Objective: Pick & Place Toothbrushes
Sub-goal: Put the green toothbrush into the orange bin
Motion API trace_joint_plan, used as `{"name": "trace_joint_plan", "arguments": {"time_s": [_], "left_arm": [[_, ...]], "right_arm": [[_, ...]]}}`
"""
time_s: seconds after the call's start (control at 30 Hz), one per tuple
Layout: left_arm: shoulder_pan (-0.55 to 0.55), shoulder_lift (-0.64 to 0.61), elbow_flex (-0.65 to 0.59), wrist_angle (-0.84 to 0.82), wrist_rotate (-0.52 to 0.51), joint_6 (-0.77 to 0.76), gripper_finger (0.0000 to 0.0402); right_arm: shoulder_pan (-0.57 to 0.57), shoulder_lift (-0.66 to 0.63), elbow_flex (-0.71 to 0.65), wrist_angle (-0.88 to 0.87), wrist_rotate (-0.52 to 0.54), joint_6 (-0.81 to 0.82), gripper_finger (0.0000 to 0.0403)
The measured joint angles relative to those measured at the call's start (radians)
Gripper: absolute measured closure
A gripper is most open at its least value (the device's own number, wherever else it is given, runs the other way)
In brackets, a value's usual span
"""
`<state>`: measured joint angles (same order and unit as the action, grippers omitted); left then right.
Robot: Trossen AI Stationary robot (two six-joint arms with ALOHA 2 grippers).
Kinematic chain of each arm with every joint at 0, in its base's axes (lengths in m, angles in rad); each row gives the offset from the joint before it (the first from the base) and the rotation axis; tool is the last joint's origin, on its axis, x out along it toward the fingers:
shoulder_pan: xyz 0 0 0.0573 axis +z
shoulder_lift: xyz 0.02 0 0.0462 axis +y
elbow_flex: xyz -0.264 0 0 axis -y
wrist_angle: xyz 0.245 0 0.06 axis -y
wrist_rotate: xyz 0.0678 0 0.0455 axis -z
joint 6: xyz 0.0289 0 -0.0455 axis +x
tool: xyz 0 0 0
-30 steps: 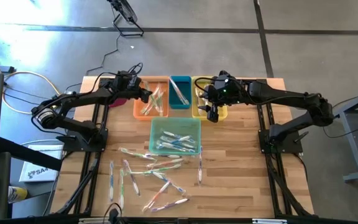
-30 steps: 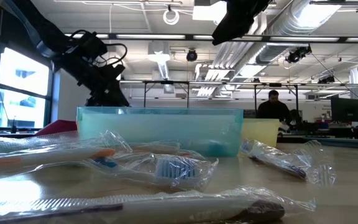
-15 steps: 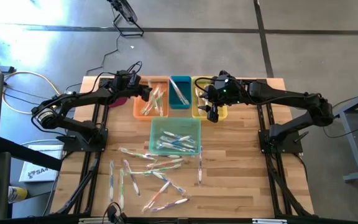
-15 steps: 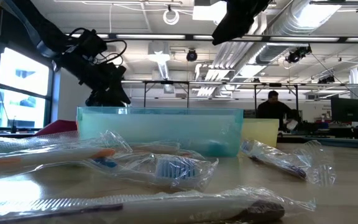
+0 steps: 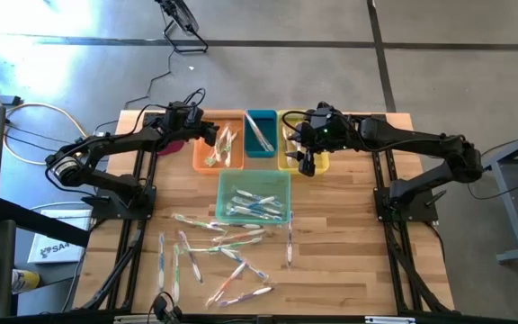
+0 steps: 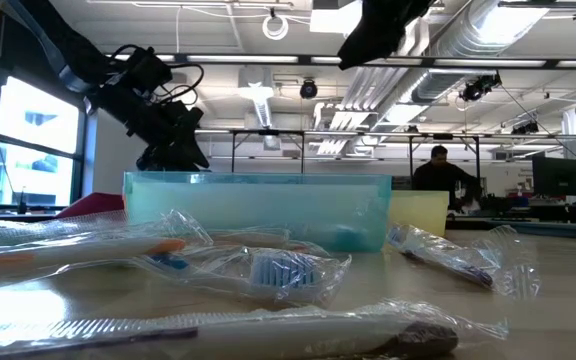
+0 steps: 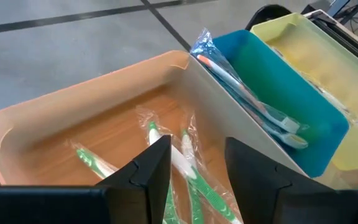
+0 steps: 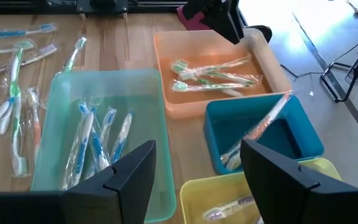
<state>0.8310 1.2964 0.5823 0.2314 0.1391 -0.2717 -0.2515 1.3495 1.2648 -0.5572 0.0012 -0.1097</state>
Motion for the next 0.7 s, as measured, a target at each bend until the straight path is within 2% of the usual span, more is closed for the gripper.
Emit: {"name": "trace_joint_plan", "arguments": {"time_s": [0.7], "left_arm": [[-0.002, 0.000, 0.000, -0.001, 0.000, 0.058, 0.0254]], "right_arm": [[-0.005, -0.002, 0.000, 0.069, 0.015, -0.014, 0.0177]]}}
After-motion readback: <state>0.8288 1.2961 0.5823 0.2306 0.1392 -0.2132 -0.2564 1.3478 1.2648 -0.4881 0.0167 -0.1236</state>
